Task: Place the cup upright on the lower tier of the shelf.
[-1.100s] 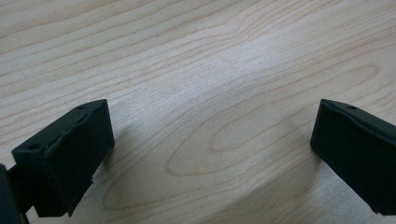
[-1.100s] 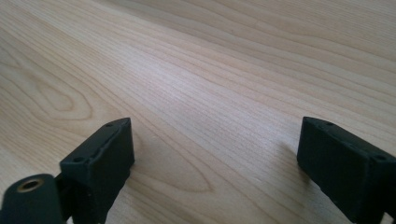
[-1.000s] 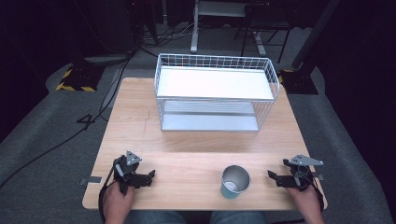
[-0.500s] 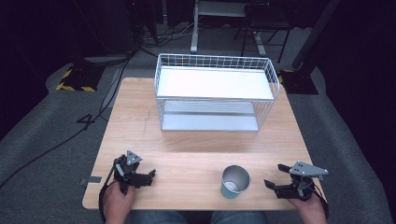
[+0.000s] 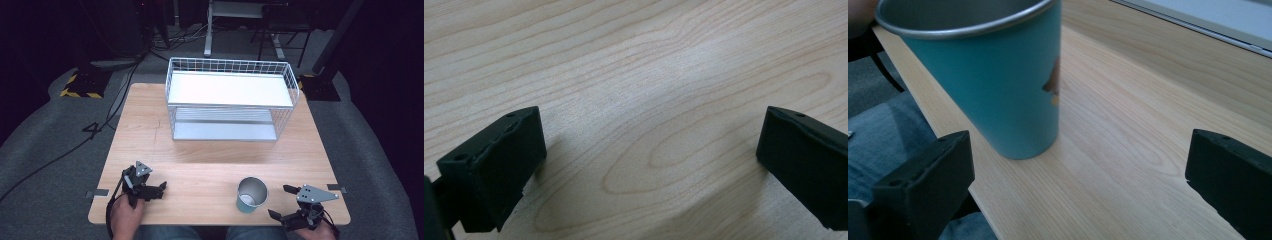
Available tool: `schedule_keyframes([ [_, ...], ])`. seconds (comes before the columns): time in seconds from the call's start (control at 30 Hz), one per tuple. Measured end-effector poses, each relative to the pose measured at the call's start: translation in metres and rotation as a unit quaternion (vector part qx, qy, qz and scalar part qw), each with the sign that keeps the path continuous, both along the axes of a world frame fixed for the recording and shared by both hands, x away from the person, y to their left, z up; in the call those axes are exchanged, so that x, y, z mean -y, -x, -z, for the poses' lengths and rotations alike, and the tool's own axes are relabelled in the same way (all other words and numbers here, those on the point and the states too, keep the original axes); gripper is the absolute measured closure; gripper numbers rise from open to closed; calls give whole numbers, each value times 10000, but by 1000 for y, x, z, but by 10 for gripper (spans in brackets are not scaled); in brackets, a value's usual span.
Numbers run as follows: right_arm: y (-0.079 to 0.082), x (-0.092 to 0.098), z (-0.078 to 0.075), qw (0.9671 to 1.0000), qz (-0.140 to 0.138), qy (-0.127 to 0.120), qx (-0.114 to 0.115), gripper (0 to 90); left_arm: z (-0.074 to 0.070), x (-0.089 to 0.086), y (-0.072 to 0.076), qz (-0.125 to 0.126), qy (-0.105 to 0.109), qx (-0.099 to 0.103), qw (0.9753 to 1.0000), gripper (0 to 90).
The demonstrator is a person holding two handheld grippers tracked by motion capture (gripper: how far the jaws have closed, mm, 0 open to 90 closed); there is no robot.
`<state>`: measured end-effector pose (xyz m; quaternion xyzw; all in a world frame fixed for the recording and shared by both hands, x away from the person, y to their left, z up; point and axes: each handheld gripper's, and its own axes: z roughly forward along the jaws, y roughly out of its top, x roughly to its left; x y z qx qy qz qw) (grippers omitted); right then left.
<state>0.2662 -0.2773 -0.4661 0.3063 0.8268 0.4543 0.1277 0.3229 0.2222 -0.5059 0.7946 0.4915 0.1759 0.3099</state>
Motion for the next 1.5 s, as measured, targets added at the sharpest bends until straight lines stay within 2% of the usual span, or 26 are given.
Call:
schedule_keyframes([
  [0.33,-1,-19,6,10000,1,-61,70,0,0,0,0,3,-3,-1,10000,0],
  [0.47,-5,-27,10,10000,-71,-66,23,0,0,0,0,3,-3,-1,10000,0],
  [0.7,-7,-48,17,9999,-146,81,10,0,0,0,0,3,-2,-1,10000,0],
  [0.83,-8,-57,19,9999,-98,137,5,0,0,0,0,2,-3,-1,10000,0],
  [0.97,-9,-64,21,9999,-76,49,-101,0,0,0,0,3,-2,-1,10000,0],
  [1.27,-5,-81,29,9999,-53,44,-110,7,0,0,0,4,-4,-2,10000,0],
  [1.47,-3,-83,32,10000,19,-30,-23,105,0,0,0,4,-4,-1,10000,0],
  [1.5,-3,-82,32,10000,32,-31,21,159,0,0,0,-1,-1,1,10000,0],
])
